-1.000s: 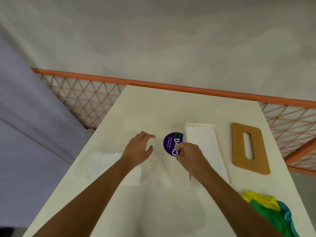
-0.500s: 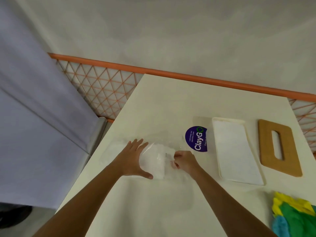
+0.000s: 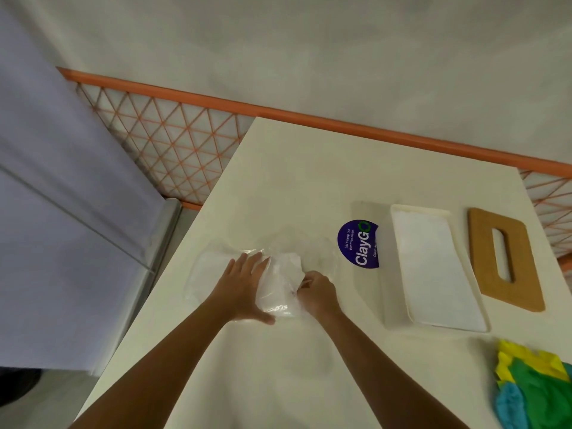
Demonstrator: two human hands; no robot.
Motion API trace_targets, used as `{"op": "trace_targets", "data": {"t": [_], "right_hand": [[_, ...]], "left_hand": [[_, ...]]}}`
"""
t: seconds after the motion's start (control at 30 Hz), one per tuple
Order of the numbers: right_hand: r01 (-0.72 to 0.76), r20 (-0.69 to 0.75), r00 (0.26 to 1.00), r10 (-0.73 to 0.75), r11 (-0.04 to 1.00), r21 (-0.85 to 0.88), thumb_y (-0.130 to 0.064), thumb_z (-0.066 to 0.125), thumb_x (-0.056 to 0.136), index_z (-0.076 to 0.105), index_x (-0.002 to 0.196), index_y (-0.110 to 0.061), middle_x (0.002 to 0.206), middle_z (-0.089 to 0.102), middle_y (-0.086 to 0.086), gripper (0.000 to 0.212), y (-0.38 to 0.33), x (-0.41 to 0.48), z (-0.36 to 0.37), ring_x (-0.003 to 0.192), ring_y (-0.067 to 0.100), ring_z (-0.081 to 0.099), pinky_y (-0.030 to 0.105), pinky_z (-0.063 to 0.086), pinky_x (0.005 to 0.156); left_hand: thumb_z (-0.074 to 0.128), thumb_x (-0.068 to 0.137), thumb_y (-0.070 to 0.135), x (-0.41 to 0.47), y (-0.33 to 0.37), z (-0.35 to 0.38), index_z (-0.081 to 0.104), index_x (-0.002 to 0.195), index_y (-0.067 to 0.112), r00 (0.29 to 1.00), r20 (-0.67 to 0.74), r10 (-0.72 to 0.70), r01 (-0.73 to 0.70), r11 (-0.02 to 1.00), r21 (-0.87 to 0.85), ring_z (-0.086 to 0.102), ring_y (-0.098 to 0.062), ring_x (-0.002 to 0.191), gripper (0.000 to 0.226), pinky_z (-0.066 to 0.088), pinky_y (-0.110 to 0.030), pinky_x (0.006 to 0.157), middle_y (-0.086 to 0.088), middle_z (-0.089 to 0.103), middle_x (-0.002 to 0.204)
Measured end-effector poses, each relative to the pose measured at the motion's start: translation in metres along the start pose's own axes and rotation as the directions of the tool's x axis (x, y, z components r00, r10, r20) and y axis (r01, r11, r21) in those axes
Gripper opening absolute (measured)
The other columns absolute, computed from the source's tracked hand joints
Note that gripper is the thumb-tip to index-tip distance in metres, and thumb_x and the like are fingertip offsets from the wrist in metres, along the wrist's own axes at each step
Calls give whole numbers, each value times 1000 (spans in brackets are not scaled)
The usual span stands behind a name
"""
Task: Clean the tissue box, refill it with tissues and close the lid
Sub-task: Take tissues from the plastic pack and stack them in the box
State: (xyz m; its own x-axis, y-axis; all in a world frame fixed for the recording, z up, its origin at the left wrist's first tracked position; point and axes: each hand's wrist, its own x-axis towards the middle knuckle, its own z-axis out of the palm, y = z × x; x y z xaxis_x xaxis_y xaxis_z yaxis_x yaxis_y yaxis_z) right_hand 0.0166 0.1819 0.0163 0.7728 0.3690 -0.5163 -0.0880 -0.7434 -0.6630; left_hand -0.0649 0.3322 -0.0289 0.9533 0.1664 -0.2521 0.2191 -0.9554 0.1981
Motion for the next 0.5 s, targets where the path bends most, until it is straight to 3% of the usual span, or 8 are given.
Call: {"op": "trace_targets", "data": {"t": [0.2, 0.37, 0.5], "right_hand": [[-8, -63, 998, 10, 999, 38, -8, 49, 89, 55, 120, -4, 118, 63, 10, 31, -2, 0, 2, 105, 23, 59, 18, 38, 72], [-18, -122, 992, 31, 994, 103, -8, 53, 88, 56, 116, -5, 115, 64, 10, 28, -5, 1, 5, 103, 23, 59, 19, 39, 73], [-2, -103, 995, 9, 997, 73, -8, 52, 88, 60, 110, -3, 109, 66, 11, 24, -7, 1, 6, 84, 20, 55, 19, 40, 67]], "left_hand": [[67, 35, 81, 2, 0, 8, 23, 130, 21, 989, -147, -22, 17, 999, -29, 52, -30, 122, 121, 43, -44, 99, -8, 50, 136], [70, 44, 76, 1, 4, 8, 11, 130, 27, 989, -146, -35, 29, 999, -42, 39, -27, 132, 115, 33, -42, 107, -5, 39, 145], [69, 51, 75, 2, 7, 5, 19, 143, 22, 994, -97, -54, 52, 998, -22, 27, -23, 138, 117, 25, -40, 113, -1, 27, 151]]}}
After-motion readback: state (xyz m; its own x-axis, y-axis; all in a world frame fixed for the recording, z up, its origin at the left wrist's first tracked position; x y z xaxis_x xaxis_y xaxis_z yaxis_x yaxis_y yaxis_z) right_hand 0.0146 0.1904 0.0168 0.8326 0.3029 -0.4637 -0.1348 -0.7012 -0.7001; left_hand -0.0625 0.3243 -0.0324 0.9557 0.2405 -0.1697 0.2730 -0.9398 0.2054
